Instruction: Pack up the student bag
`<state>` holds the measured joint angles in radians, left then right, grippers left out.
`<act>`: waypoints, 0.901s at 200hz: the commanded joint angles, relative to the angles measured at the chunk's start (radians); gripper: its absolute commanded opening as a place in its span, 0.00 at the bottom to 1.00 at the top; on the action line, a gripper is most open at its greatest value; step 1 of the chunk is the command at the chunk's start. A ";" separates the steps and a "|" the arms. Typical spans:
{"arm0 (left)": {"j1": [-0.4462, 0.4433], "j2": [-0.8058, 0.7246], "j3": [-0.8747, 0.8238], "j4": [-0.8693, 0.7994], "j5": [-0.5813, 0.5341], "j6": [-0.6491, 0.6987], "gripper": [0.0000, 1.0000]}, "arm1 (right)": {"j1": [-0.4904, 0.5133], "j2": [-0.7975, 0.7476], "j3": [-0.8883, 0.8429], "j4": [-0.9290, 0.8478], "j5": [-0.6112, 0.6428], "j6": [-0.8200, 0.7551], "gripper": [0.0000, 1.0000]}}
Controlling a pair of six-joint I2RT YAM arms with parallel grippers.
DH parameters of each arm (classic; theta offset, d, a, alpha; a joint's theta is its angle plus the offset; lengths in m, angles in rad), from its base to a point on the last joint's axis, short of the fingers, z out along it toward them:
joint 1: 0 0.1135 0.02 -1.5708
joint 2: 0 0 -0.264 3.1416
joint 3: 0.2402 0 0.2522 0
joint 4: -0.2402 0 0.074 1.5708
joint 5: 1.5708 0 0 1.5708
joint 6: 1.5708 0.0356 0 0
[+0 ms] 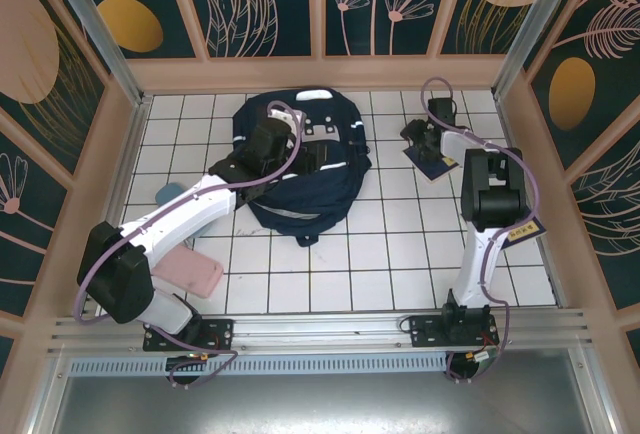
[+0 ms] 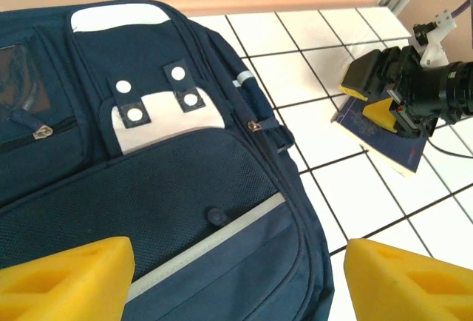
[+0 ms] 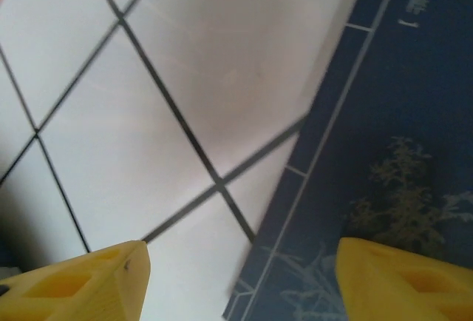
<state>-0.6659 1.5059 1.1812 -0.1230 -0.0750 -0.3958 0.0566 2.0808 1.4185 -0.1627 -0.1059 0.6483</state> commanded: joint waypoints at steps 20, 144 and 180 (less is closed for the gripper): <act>0.006 0.050 0.071 0.010 0.049 -0.055 0.81 | 0.037 -0.013 -0.110 -0.059 -0.063 -0.083 0.65; 0.003 0.313 0.276 0.017 0.206 -0.191 0.78 | 0.156 -0.652 -0.678 0.021 -0.145 0.075 0.65; -0.009 0.358 0.309 0.016 0.282 -0.264 0.76 | 0.018 -0.664 -0.617 -0.050 -0.072 -0.033 0.65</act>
<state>-0.6659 1.8366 1.4456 -0.1219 0.1337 -0.5865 0.1421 1.4231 0.7536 -0.1413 -0.2543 0.6861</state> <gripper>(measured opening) 0.766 0.653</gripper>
